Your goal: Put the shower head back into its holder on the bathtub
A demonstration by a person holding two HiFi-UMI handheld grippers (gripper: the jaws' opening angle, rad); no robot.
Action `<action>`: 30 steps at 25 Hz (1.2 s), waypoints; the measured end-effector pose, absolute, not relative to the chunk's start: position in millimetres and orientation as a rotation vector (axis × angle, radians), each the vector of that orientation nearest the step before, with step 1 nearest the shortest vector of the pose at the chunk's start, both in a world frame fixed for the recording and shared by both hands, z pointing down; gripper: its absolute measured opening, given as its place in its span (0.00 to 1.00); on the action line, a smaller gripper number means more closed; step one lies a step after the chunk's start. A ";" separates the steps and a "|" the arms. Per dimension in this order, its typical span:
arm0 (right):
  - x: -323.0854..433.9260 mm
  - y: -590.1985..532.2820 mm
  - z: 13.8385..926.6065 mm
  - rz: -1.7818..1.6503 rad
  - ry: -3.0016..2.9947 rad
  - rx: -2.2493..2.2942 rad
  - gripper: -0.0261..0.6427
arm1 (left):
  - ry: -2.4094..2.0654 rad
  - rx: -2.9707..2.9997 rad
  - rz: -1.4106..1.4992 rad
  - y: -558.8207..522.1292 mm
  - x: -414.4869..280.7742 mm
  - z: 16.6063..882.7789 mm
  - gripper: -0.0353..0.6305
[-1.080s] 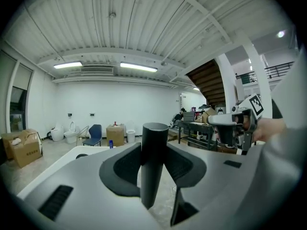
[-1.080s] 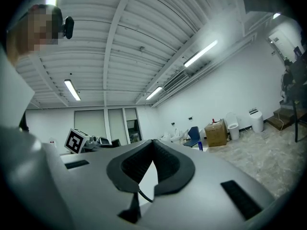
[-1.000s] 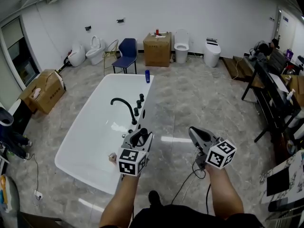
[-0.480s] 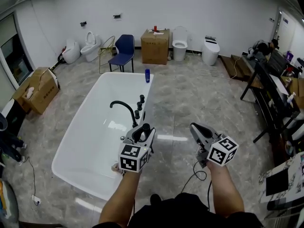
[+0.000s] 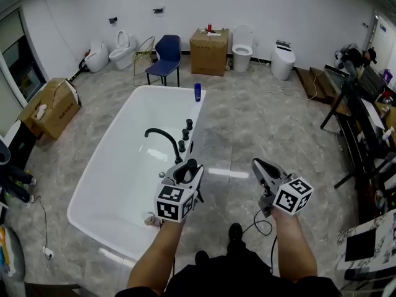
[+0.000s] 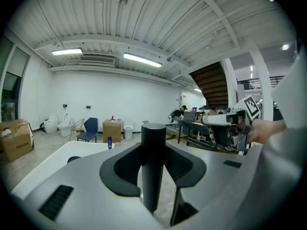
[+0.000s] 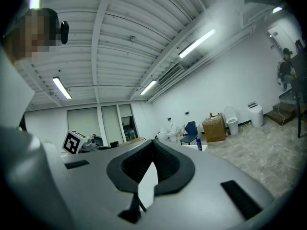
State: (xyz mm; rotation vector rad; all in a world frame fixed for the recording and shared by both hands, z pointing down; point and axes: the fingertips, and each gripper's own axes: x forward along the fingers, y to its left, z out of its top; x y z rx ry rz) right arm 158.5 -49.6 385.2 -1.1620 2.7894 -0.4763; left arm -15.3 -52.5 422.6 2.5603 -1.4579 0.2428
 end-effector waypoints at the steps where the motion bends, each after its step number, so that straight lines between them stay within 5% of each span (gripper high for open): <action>1: 156.7 -57.2 386.7 -0.487 2.791 -1.143 0.06 | -1.471 2.549 0.253 -57.3 -16.8 424.1 0.28; 30: 194.3 -208.1 434.7 -0.721 2.948 -0.706 0.06 | -1.749 2.251 0.290 -180.3 28.1 444.2 0.28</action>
